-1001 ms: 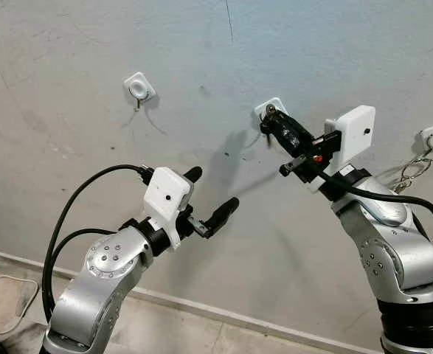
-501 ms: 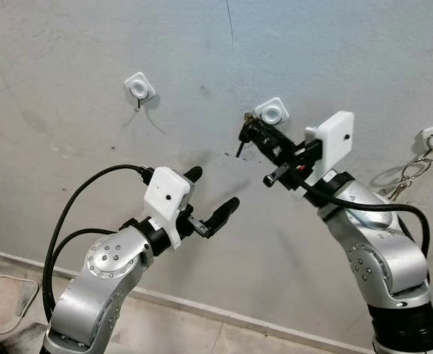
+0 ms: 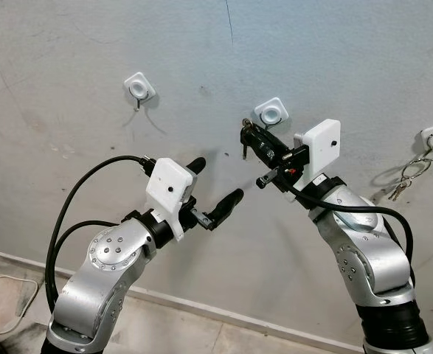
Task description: Hang keys on a hook
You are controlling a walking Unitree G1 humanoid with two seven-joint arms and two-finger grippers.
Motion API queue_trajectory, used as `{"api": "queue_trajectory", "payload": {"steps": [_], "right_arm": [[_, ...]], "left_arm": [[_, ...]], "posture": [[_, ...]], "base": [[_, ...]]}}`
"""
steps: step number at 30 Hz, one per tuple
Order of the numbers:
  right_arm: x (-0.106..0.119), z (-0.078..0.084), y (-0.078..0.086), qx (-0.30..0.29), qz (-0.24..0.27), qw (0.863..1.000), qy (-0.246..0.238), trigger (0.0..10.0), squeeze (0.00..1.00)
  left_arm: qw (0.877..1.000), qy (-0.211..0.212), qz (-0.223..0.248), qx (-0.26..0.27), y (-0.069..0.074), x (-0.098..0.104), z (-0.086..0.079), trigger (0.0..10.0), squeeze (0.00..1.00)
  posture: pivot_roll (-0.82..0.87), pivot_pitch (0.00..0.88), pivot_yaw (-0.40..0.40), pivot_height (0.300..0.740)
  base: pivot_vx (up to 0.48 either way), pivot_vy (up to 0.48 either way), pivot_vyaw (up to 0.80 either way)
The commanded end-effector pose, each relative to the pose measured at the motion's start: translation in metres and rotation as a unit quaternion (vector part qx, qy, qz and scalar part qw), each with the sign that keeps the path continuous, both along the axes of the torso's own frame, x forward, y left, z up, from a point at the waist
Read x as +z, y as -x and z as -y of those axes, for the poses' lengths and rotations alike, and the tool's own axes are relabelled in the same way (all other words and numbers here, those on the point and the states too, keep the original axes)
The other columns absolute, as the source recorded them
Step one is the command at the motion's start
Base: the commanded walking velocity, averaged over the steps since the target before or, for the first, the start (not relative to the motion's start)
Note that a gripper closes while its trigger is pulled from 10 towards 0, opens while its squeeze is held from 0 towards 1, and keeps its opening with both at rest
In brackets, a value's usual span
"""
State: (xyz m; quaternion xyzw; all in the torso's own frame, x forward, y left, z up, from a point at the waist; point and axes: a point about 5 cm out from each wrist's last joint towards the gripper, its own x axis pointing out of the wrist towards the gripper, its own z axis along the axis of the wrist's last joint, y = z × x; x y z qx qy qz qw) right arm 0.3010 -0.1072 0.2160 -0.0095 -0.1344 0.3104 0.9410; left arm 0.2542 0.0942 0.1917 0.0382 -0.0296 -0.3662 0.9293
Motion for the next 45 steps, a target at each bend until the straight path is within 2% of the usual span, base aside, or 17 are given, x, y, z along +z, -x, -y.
{"api": "queue_trajectory", "payload": {"steps": [1,13,23,36,45], "right_arm": [[0.004,0.004,-0.004,-0.015,0.010,1.000,-0.005,10.0,0.00],[0.015,0.020,-0.011,-0.064,0.025,0.996,-0.048,10.0,0.00],[0.024,0.032,-0.007,-0.064,0.030,0.996,-0.058,10.0,0.00],[0.008,0.028,0.000,-0.022,-0.007,0.999,-0.044,10.0,0.00],[0.016,0.013,0.005,0.016,0.005,0.999,-0.049,10.0,0.00]], "left_arm": [[1.000,-0.002,0.000,0.000,0.001,0.000,0.000,10.0,0.00],[1.000,-0.004,-0.003,-0.001,0.003,-0.003,-0.001,10.0,0.00],[1.000,-0.006,-0.004,-0.003,0.003,-0.004,-0.001,10.0,0.00],[1.000,-0.007,-0.004,-0.004,0.002,-0.004,-0.001,10.0,0.00],[1.000,-0.007,-0.004,-0.005,0.002,-0.004,0.000,10.0,0.00]], "posture": [[0.22,0.000,-0.042,0.740],[0.22,0.000,-0.041,0.740],[0.22,0.000,-0.039,0.740],[0.22,0.000,-0.040,0.740],[0.22,0.000,-0.039,0.740]], "base": [[0.000,0.000,0.00],[0.000,0.000,0.00],[0.000,0.000,0.00],[0.000,0.000,0.00],[0.000,0.000,0.00]]}}
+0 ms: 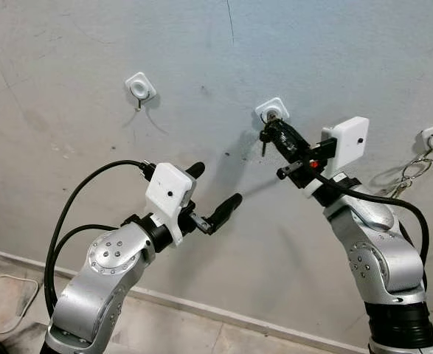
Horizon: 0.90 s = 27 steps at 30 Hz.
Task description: Hang keys on a hook
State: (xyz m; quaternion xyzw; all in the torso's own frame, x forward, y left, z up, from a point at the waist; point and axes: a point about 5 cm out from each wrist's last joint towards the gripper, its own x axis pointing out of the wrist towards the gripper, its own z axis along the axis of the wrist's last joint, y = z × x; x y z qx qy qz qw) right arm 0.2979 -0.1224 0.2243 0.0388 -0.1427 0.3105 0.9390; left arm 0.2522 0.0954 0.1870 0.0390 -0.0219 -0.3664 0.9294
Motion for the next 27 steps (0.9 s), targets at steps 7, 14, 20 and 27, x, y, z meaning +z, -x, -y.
{"api": "queue_trajectory", "payload": {"steps": [7,14,20,27], "right_arm": [[0.002,-0.003,0.002,0.008,0.005,1.000,0.008,10.0,0.00],[-0.004,-0.002,0.001,-0.003,0.002,1.000,0.027,10.0,0.00],[-0.007,-0.004,0.000,-0.011,0.012,0.998,0.054,10.0,0.00],[-0.002,0.002,-0.004,-0.048,0.032,0.996,0.063,10.0,0.00]], "left_arm": [[1.000,-0.003,0.002,-0.004,0.000,0.000,0.001,10.0,0.00],[1.000,-0.002,0.003,-0.005,0.000,0.001,0.001,10.0,0.00],[1.000,-0.002,0.003,-0.006,0.000,0.001,0.002,10.0,0.00],[1.000,-0.002,0.003,-0.006,0.001,0.001,0.002,10.0,0.00]], "posture": [[0.22,0.000,-0.041,0.740],[0.22,0.000,-0.040,0.740],[0.22,0.000,-0.039,0.740],[0.22,0.000,-0.038,0.740]], "base": [[0.000,0.000,0.00],[0.000,0.000,0.00],[0.000,0.000,0.00],[0.000,0.000,0.00]]}}
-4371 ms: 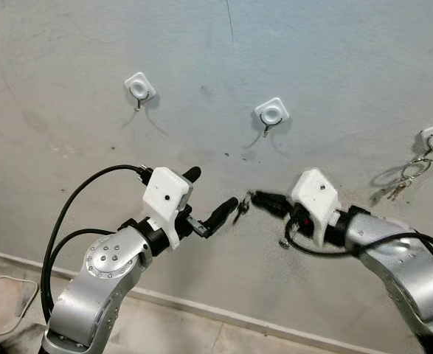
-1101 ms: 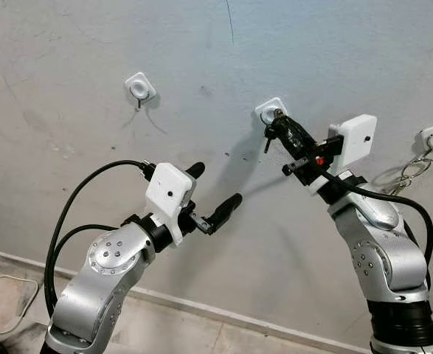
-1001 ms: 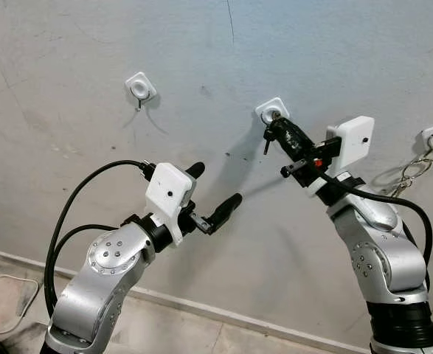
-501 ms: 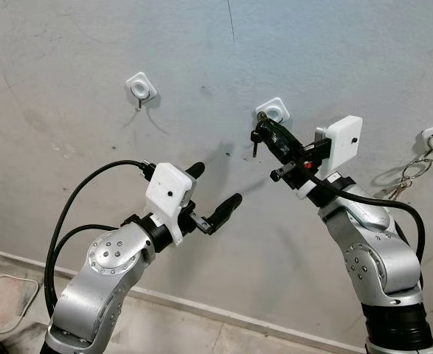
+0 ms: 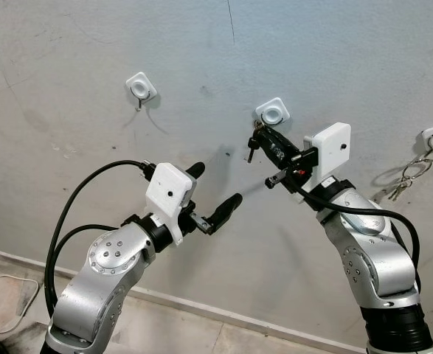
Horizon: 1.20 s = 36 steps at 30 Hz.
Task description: Hang keys on a hook
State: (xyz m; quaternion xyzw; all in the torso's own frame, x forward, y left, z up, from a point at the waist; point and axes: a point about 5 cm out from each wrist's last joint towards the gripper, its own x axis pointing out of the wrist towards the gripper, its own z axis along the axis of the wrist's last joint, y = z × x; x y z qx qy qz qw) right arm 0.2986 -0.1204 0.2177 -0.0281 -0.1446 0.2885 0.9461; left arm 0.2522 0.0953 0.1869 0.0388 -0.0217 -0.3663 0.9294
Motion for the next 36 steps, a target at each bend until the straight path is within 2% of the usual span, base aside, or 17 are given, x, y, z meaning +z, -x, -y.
{"api": "queue_trajectory", "payload": {"steps": [1,6,16,24,28,33,36], "right_arm": [[0.006,0.005,-0.004,-0.021,0.016,1.000,0.001,10.0,0.00],[0.010,0.012,-0.008,-0.042,0.023,0.999,-0.010,10.0,0.00],[0.006,0.013,-0.008,-0.046,0.017,0.999,-0.002,10.0,0.00],[0.009,0.007,-0.004,-0.022,0.020,1.000,-0.008,10.0,0.00],[0.008,0.000,0.000,0.003,0.019,1.000,0.006,10.0,0.00],[0.006,-0.001,0.001,-0.009,0.024,0.999,0.023,10.0,0.00],[0.002,-0.001,0.002,-0.031,0.022,0.999,0.016,10.0,0.00]], "left_arm": [[1.000,-0.002,0.003,-0.005,0.001,0.001,0.002,10.0,0.00],[1.000,-0.002,0.003,-0.005,0.001,0.001,0.002,10.0,0.00],[1.000,-0.002,0.004,-0.005,0.001,0.001,0.002,10.0,0.00],[1.000,-0.002,0.004,-0.005,0.000,0.001,0.002,10.0,0.00],[1.000,-0.001,0.004,-0.004,0.000,0.001,0.002,10.0,0.00],[1.000,-0.001,0.004,-0.004,0.001,0.001,0.002,10.0,0.00],[1.000,-0.001,0.003,-0.005,0.001,0.001,0.002,10.0,0.00]], "posture": [[0.22,0.000,-0.039,0.740],[0.22,0.000,-0.039,0.740],[0.22,0.000,-0.040,0.740],[0.22,0.000,-0.041,0.740],[0.22,0.000,-0.042,0.740],[0.22,0.000,-0.042,0.740],[0.22,0.000,-0.041,0.740]], "base": [[0.000,0.000,0.00],[0.000,0.000,0.00],[0.000,0.000,0.00],[0.000,0.000,0.00],[0.000,0.000,0.00],[0.000,0.000,0.00],[0.000,0.000,0.00]]}}
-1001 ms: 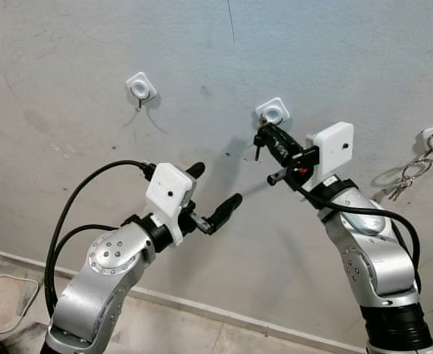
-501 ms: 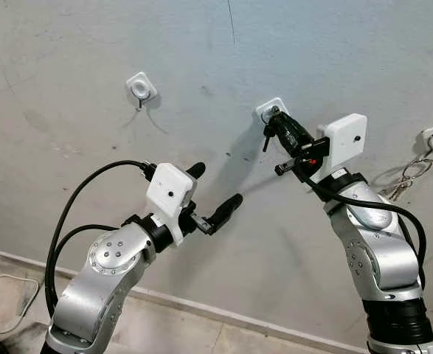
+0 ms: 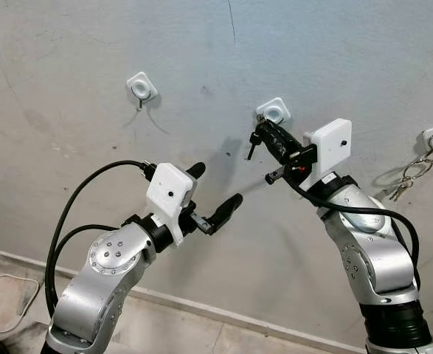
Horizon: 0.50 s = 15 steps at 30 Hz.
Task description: Hang keys on a hook
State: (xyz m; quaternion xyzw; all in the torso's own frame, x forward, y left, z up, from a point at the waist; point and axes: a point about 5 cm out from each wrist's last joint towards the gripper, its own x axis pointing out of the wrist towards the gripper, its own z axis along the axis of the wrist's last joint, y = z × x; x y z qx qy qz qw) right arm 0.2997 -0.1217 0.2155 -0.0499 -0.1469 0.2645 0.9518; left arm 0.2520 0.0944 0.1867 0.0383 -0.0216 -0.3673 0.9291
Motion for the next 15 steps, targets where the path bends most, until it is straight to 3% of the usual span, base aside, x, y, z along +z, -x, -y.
{"api": "queue_trajectory", "payload": {"steps": [1,15], "right_arm": [[0.0031,-0.0025,0.0029,-0.006,0.013,1.000,0.000,10.0,0.00],[-0.0023,0.0016,-0.0020,-0.047,0.009,0.999,0.007,10.0,0.00]], "left_arm": [[1.000,-0.002,0.004,-0.004,0.0004,0.0008,0.0014,10.0,0.00],[1.000,-0.002,0.005,-0.004,0.0001,0.0012,0.0012,10.0,0.00]], "posture": [[0.22,0.000,-0.041,0.740],[0.23,0.000,-0.043,0.740]], "base": [[0.000,0.000,0.00],[0.000,0.000,0.00]]}}
